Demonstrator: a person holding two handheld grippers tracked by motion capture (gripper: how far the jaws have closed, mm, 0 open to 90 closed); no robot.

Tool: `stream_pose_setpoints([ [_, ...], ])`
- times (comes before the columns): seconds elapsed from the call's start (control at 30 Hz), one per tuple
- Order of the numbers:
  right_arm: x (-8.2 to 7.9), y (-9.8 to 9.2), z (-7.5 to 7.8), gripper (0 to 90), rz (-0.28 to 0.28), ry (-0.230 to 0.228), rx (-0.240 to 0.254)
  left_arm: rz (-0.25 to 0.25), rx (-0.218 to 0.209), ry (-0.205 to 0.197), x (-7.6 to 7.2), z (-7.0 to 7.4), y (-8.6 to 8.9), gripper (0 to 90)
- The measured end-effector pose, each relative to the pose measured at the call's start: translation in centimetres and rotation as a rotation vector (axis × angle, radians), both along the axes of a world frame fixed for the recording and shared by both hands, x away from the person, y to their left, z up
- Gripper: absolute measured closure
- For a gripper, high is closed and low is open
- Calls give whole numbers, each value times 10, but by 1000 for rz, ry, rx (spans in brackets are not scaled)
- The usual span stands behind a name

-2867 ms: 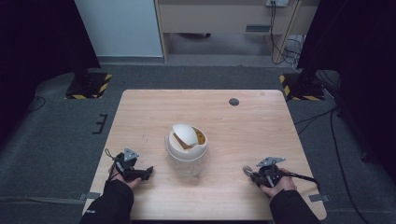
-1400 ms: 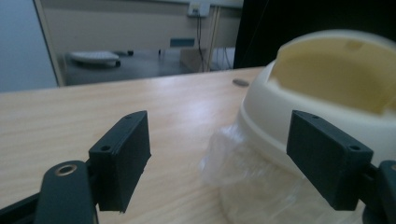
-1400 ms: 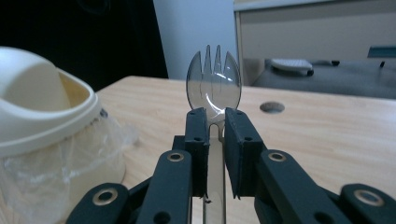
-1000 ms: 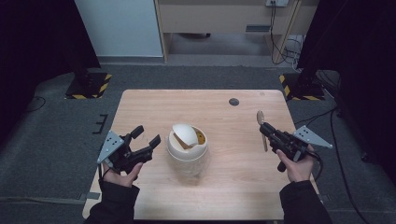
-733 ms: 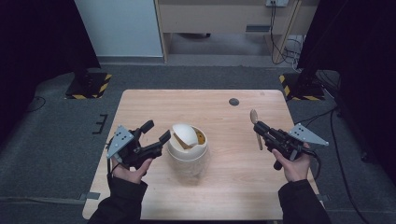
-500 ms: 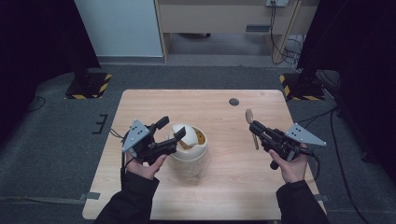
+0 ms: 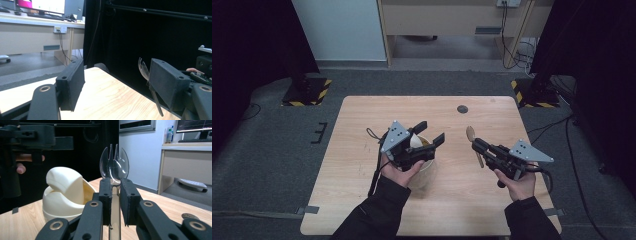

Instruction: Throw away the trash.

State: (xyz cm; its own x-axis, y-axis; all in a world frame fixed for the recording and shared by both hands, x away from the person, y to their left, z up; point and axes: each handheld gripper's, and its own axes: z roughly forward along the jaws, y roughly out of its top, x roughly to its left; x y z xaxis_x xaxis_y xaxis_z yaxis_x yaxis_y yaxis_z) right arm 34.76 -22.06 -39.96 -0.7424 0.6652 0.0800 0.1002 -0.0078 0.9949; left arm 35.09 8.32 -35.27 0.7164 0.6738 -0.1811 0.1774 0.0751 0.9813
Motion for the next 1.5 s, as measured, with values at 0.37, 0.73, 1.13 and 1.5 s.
stream_pose_setpoints([
  [0.37,-3,4,-3,801,33,0,-9,-31,8,53,3,-9,-32,339],
  [0.73,-4,12,-5,801,67,1,-29,-33,13,122,10,-18,-51,434],
  [1.13,-3,15,-8,801,83,9,-33,-68,-10,216,9,-24,-61,670],
  [1.5,-4,16,-9,778,97,24,-32,-83,-44,230,8,-22,-56,820],
])
